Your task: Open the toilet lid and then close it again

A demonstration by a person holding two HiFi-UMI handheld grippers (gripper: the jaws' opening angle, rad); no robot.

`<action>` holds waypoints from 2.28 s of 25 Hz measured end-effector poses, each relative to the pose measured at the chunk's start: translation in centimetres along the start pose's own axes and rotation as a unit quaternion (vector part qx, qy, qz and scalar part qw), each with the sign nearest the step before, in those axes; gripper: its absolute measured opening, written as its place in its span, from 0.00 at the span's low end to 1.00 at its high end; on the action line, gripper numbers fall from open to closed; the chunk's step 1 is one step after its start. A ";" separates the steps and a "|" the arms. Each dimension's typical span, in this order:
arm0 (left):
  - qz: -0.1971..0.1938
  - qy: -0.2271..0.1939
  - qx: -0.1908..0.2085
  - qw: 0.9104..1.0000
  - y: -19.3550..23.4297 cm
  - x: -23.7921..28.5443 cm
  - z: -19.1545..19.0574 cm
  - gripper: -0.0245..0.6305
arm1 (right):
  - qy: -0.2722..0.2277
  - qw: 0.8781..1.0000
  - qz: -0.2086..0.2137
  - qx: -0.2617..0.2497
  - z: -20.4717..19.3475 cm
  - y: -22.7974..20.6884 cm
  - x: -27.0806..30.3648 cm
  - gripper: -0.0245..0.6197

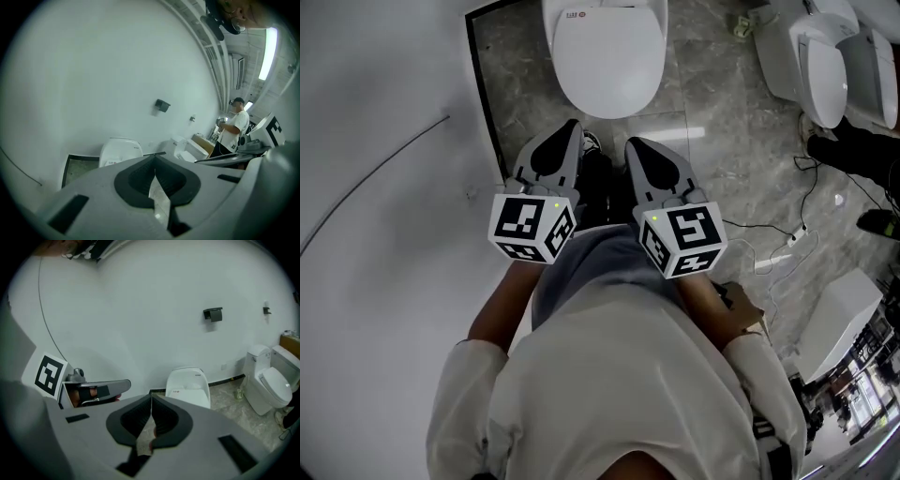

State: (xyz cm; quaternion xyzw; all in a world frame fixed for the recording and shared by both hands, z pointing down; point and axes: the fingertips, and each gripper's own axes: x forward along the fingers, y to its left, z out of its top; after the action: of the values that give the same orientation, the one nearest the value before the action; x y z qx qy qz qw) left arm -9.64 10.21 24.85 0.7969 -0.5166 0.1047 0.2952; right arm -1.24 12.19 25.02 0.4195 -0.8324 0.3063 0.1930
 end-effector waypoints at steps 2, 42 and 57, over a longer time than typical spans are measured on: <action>-0.003 0.011 -0.004 1.000 0.7 0.9 -0.6 0.05 | 0.011 1.000 -0.006 0.005 -0.9 -0.6 1.0 0.05; 0.062 0.106 -0.031 0.992 6.0 10.6 -14.1 0.05 | 0.143 0.968 -0.081 0.191 -27.5 -23.7 22.0 0.12; 0.078 0.118 -0.058 0.988 7.4 10.7 -16.8 0.05 | 0.152 0.898 -0.072 0.406 -36.3 -27.1 27.4 0.38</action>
State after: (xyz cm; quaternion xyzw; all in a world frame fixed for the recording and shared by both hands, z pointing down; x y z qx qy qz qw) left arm -9.08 9.63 46.04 0.7180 -0.5437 0.1901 0.3907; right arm 7.51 8.19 77.11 0.4682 -0.5641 0.6629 0.1521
